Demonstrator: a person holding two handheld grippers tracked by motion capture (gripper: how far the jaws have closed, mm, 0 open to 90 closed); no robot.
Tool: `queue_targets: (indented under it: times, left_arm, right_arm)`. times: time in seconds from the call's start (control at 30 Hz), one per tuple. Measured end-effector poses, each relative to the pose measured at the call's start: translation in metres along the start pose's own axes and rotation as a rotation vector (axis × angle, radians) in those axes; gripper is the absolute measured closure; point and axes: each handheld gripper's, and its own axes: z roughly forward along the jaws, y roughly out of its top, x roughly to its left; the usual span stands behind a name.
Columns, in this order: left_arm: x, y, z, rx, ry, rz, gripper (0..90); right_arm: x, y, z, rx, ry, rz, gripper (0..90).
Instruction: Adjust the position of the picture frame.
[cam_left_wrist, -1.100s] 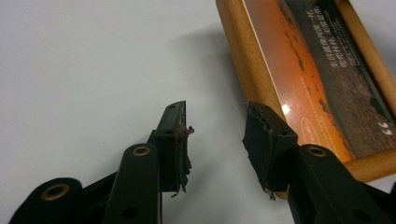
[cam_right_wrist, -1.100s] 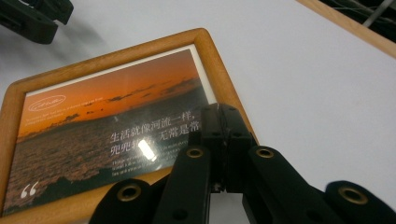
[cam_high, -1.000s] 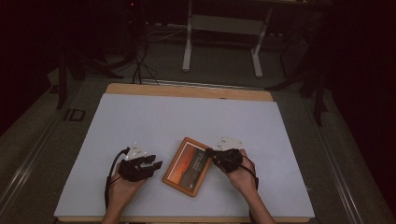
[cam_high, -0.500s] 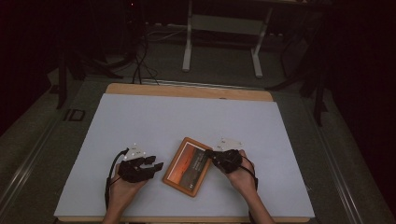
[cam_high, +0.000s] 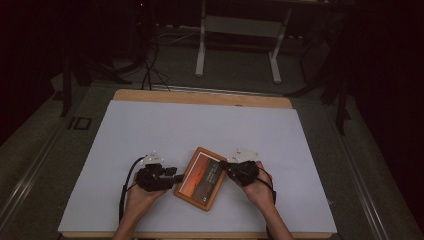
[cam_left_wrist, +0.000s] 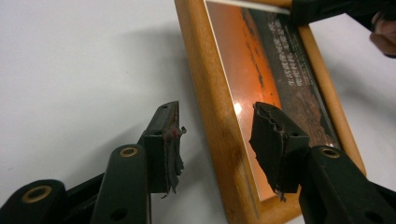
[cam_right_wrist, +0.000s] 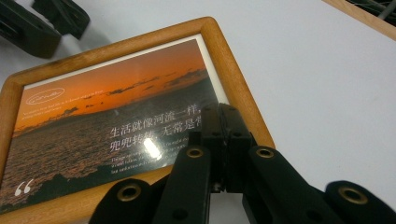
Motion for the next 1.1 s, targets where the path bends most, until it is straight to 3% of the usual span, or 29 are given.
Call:
queue_targets:
  times: [0.17,0.23,0.37,0.43,0.63,0.77,0.87,0.97,1.1]
  left_arm:
    - [0.005,0.004,0.007,0.02,-0.024,-0.01,52.3]
    - [0.006,0.004,0.009,0.038,-0.021,-0.016,51.0]
    - [0.007,0.005,0.011,0.043,-0.037,-0.025,49.1]
    - [0.006,0.007,0.013,0.058,-0.035,-0.014,47.4]
    - [0.005,0.013,0.021,0.067,-0.048,-0.006,44.0]
    - [0.006,0.013,0.025,0.073,-0.074,-0.014,43.2]
    - [0.005,0.013,0.027,0.075,-0.085,-0.016,43.3]
    - [0.004,0.013,0.029,0.081,-0.098,-0.015,43.7]
    - [0.003,0.014,0.03,0.088,-0.105,-0.017,43.0]
  right_arm:
    - [0.001,0.0,-0.009,-0.012,0.012,0.013,85.8]
    - [0.001,0.0,-0.013,-0.014,0.029,0.023,76.0]
    - [0.0,-0.001,-0.018,-0.002,0.064,0.079,57.3]
    - [0.0,-0.003,-0.019,0.014,0.065,0.101,51.5]
    - [0.001,-0.013,-0.013,0.067,0.104,0.231,37.8]
    - [0.002,-0.017,-0.007,0.09,0.14,0.316,31.0]
    - [0.003,-0.02,-0.001,0.113,0.156,0.349,28.4]
    - [0.0,-0.022,0.001,0.113,0.183,0.394,30.3]
    - [0.001,-0.025,0.007,0.136,0.259,0.436,33.1]
